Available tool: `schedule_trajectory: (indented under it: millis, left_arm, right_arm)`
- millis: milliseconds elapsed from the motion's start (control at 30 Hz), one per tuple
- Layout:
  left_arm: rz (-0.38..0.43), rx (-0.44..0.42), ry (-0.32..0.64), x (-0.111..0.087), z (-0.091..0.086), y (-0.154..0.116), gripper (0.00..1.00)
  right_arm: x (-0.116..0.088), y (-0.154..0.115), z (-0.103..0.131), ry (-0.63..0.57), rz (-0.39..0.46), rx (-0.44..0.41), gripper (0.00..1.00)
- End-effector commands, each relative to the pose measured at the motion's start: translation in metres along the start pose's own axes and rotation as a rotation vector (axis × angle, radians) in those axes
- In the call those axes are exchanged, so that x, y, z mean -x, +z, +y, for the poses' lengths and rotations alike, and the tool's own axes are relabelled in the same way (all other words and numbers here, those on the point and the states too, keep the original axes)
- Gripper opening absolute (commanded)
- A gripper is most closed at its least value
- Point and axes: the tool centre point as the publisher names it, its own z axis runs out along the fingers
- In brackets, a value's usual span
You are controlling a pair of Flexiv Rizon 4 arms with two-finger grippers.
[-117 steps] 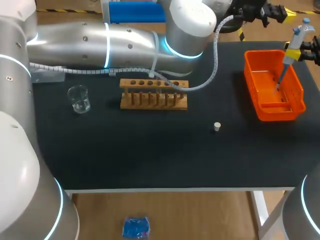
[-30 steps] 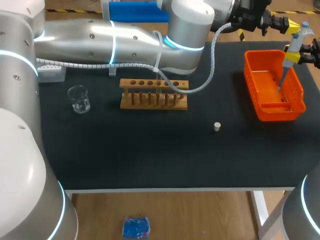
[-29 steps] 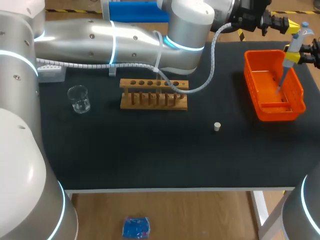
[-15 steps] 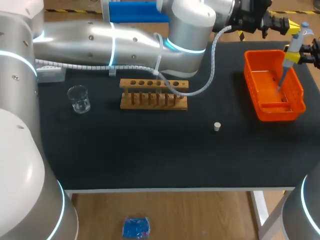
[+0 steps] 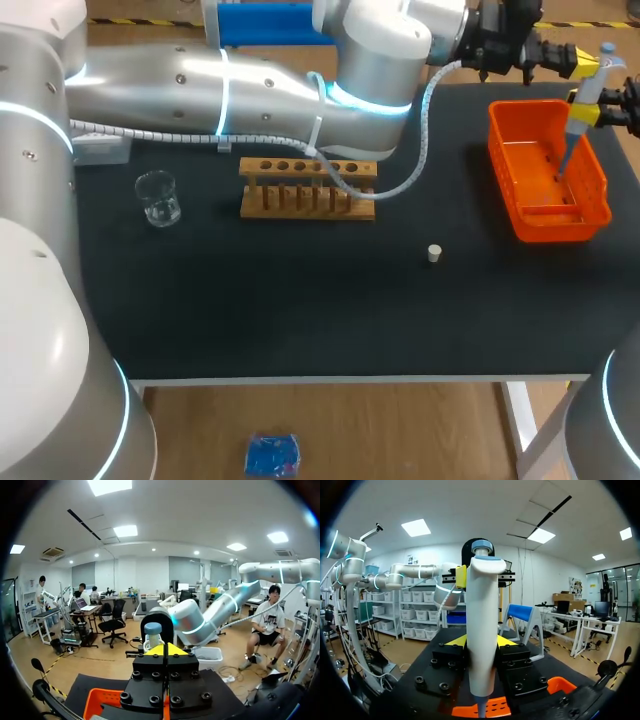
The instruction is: Invert the test tube, pick up the pipette, mount the tip to pipette, aspirate from beaker and dispense into the tube, eject the tip, return the pipette, and cap with the stopper.
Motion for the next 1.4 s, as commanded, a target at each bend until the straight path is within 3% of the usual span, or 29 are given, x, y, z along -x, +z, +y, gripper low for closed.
schedule_trajectory:
  millis: [33,267,467,633,667,700,933,1100,1200,1333,1400]
  left_arm:
    - [0.003,0.002,-0.002,0.005,0.01,0.005,0.0]
    - [-0.014,-0.005,0.001,0.005,0.008,0.002,0.0]
    - [-0.099,0.003,-0.005,0.009,-0.011,-0.011,0.0]
    - [-0.116,0.025,0.008,0.011,-0.025,-0.015,0.0]
    - [-0.12,0.031,0.006,0.011,-0.026,-0.015,0.46]
    - [-0.123,0.035,0.003,0.011,-0.027,-0.015,1.0]
    - [-0.126,0.065,0.003,0.001,-0.037,-0.026,1.0]
    - [-0.138,0.081,0.006,-0.022,-0.042,-0.056,1.0]
    - [-0.17,0.072,-0.001,-0.041,-0.037,-0.082,1.0]
    - [-0.278,0.102,-0.082,-0.071,-0.022,-0.116,1.0]
    - [-0.278,0.102,-0.082,-0.071,-0.022,-0.116,1.0]
  right_arm:
    - [0.0,0.001,0.008,-0.001,0.005,-0.002,0.0]
    - [0.0,0.001,0.008,-0.001,0.005,-0.002,0.0]
    - [0.0,0.001,0.008,-0.001,0.005,-0.002,0.0]
    - [0.0,0.001,0.008,-0.001,0.005,-0.002,0.0]
    - [0.0,0.001,0.008,-0.001,0.005,-0.002,0.0]
    - [0.0,0.001,0.008,-0.001,0.005,-0.002,0.0]
    - [0.0,0.001,0.008,-0.001,0.005,-0.002,0.0]
    - [0.0,0.001,0.008,-0.001,0.005,-0.002,0.0]
    - [0.0,0.001,0.008,-0.001,0.005,-0.002,0.0]
    - [0.0,0.001,0.008,-0.001,0.005,-0.002,0.0]
    - [0.0,0.001,0.008,-0.001,0.005,-0.002,0.0]
